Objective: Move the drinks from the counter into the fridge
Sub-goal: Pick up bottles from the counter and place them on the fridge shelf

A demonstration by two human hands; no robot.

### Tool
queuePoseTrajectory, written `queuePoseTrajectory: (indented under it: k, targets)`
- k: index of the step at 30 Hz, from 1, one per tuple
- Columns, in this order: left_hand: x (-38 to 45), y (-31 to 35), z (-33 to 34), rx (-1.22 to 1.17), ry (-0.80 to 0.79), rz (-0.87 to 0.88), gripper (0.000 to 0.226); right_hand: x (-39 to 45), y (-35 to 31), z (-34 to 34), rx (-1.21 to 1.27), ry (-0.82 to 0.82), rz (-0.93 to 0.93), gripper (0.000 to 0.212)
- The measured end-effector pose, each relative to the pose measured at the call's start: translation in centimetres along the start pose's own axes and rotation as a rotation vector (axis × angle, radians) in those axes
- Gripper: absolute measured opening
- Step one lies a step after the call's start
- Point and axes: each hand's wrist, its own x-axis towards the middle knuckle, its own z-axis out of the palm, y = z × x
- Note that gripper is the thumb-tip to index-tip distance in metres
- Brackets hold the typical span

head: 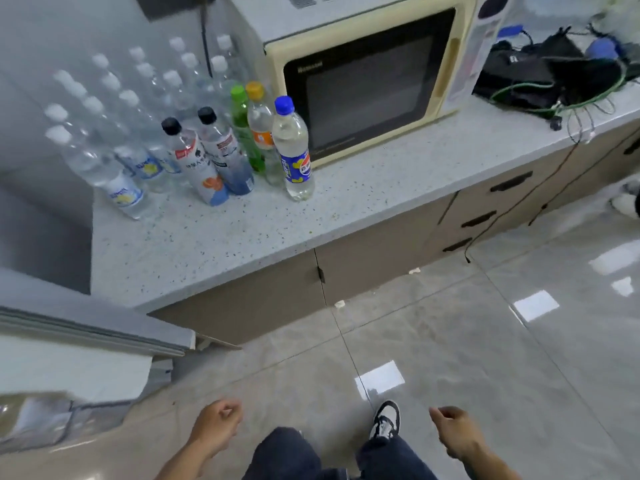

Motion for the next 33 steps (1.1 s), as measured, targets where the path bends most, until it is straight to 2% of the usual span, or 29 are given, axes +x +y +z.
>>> queuePoseTrajectory:
  k: [4, 7, 10, 13, 15, 19, 24, 29, 33]
  targets:
    - [-2.5, -1.1, 1.3, -0.069, 0.089, -0.068, 0.008, 3.9, -8.2, -2.2, -0.014, -0.064, -0.135, 0.022]
    - [-3.9, 1.2, 2.1, -0.117, 0.124, -0.053, 0.019, 4.5, -14.3, -2.5, -0.02, -0.101, -0.252, 0.023]
    - [-4.3, 6.3, 1.9, -0.075, 0.156, 0.04, 0.008, 4.1, -21.0, -1.9, 0.005, -0.153, -0.397, 0.019]
    - [-3.5, 12.3, 1.0, -0.166, 0.175, 0.17, 0.006, 3.1, -27.5, -0.8, 0.037, -0.179, -0.542, 0.022]
    - [-2.2, 16.1, -0.2, -0.224, 0.161, 0.286, 0.008, 2.0, -31.4, -0.3, 0.055, -0.175, -0.623, 0.023]
    - [-0.5, 23.1, -3.4, -0.347, 0.156, 0.457, 0.015, -0.9, -37.8, 0.7, 0.07, -0.196, -0.761, 0.012]
    - [0.8, 29.5, -7.7, -0.493, 0.301, 0.545, 0.024, -4.9, -43.5, 3.1, -0.006, -0.194, -0.987, 0.023]
    - [1.8, 35.6, -13.5, -0.638, 0.543, 0.572, 0.054, -9.1, -51.1, 6.8, -0.04, -0.222, -1.267, 0.055]
    - [2.8, 39.5, -17.2, -0.628, 0.634, 0.618, 0.056, -11.1, -57.8, 8.9, -0.001, -0.142, -1.401, 0.055]
